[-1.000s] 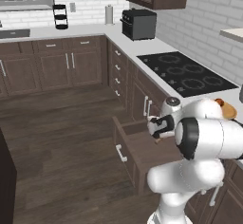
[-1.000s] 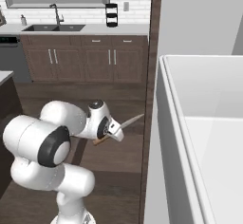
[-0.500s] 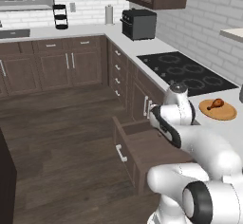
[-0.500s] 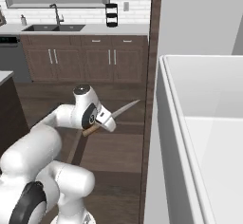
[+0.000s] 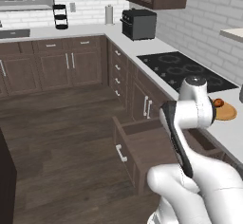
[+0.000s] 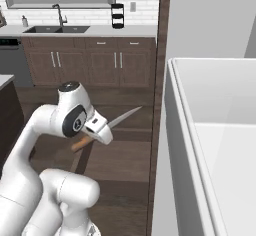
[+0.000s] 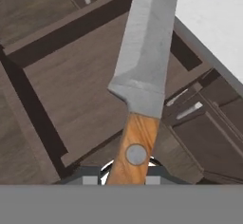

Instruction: Pick up the knife from the drawer and place it on the cutting board. Then place the meat from the plate to the cutting board.

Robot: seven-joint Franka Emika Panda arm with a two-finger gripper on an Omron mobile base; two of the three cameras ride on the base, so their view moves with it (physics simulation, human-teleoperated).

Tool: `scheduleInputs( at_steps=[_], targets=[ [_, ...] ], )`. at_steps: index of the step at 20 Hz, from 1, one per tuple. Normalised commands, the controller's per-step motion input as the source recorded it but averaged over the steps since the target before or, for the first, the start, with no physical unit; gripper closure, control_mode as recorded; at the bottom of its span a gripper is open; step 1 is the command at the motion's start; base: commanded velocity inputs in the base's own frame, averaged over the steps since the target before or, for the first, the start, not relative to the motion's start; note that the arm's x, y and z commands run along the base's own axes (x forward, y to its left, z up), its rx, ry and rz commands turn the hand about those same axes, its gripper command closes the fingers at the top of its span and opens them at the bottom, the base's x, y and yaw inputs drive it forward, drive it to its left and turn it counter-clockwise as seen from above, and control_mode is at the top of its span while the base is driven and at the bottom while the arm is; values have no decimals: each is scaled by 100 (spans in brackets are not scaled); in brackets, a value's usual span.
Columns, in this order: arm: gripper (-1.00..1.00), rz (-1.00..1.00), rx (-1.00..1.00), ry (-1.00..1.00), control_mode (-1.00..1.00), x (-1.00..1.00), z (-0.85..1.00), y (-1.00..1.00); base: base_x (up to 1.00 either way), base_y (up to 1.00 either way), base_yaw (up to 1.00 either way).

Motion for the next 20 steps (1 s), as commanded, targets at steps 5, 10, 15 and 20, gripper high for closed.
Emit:
scheduleInputs(
  at_steps=[5, 10, 15, 20],
  targets=[
    [100, 0, 8, -12, -100, -10, 1, 0, 0, 0, 0],
    [100, 0, -2, 3, -100, -9, -7, 39, 0, 0, 0],
    [100, -7, -8, 0, -100, -11, 0, 100, 0, 0, 0],
    [100, -9, -4, 0, -100, 3, 7, 48, 0, 0, 0]
  ],
)
